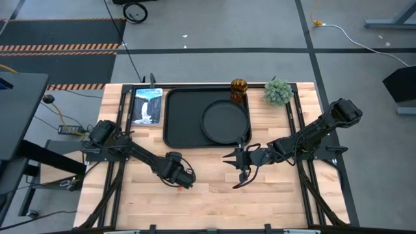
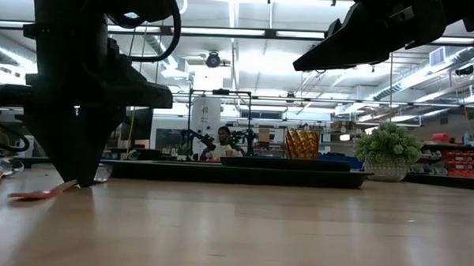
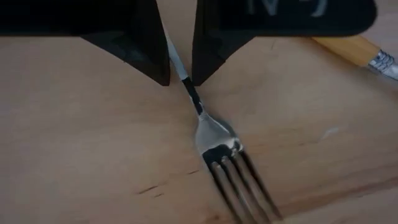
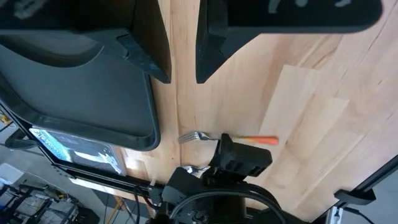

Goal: Pick and place plate/cup/fork/spoon on tray
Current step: Put the orange fork on the black tray to the left side of the black plate

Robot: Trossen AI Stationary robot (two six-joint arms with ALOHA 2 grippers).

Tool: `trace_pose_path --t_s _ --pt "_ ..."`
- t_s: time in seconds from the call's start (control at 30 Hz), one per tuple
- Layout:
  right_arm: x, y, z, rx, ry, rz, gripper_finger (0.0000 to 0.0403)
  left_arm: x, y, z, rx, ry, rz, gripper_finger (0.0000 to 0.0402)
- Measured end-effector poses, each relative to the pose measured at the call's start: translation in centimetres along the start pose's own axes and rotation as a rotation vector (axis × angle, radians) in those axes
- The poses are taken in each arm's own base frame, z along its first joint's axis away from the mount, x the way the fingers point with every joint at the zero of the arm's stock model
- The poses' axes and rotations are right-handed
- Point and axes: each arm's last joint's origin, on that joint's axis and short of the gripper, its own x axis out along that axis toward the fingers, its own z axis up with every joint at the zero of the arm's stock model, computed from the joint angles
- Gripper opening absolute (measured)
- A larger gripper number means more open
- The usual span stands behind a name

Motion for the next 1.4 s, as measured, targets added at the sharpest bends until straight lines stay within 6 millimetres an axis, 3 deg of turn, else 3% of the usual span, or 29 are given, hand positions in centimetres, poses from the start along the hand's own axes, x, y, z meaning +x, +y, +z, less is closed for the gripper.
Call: trace_pose_path --t_s 0.5,0.97,1.4 --pt "0.01 0.02 -0.01 -0.008 0.000 0.005 0.0080 -0.75 -0.74 -0.86 0.549 0.031 -0.050 0.0030" --pt "0.01 0.06 0.15 -0.020 -0.016 0.022 0.0080 -0.84 -0.94 -0.90 0.349 0.032 -0.069 0.0057" --pt "0.00 0.07 0.14 -0.024 -0.016 0.024 0.0080 -0.90 -0.98 -0.80 0.214 0.033 -0.069 0.0016"
